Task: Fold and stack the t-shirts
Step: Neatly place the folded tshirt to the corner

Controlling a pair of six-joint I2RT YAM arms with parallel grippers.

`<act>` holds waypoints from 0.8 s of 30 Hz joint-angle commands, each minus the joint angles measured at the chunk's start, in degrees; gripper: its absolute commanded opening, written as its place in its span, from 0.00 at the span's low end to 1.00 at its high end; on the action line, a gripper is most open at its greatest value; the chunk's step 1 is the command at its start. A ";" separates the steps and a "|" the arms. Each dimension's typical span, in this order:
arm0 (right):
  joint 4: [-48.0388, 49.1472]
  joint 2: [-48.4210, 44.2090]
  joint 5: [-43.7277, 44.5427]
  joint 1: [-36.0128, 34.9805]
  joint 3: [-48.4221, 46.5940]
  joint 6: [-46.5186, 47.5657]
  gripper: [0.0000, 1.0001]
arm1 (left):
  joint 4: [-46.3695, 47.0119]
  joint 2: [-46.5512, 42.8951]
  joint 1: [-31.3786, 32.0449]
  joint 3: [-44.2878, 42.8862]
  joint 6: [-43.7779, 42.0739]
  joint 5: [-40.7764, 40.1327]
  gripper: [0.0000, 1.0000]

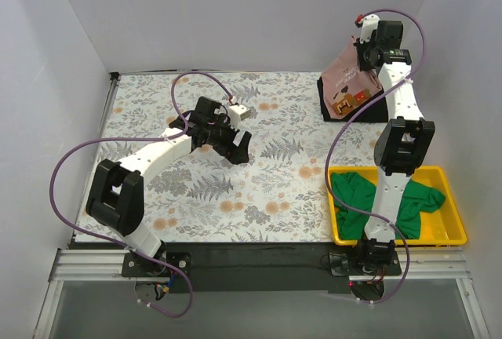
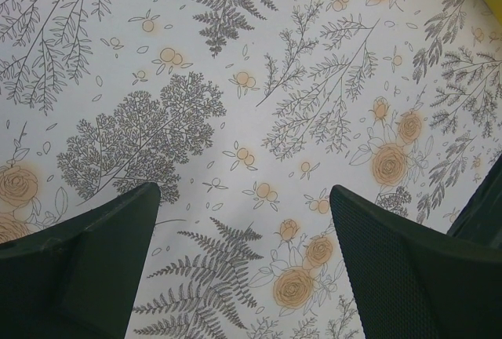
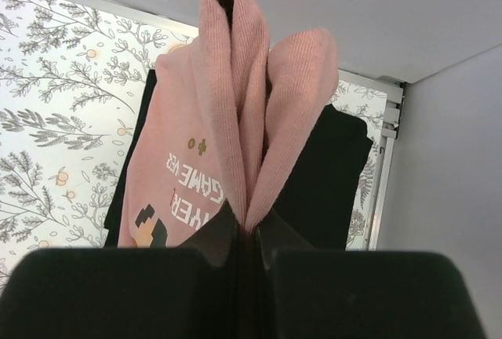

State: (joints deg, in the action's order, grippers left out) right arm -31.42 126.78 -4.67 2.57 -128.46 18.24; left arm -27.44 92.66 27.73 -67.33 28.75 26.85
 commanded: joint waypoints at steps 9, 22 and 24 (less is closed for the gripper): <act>7.51 1.63 3.61 4.55 1.02 3.91 0.73 | -2.53 -1.26 0.14 -3.07 0.34 -0.66 0.90; 5.24 -12.42 -6.31 6.57 3.29 6.29 0.98 | -6.39 -3.89 -7.68 -10.62 11.32 4.26 0.90; 2.60 -16.28 -9.81 6.57 4.79 5.32 0.98 | -8.06 -3.63 -10.39 -13.95 12.64 5.48 0.90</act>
State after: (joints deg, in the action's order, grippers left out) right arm -27.81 120.03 -7.73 9.61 -124.36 24.49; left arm -33.06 92.44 20.53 -75.77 37.43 29.15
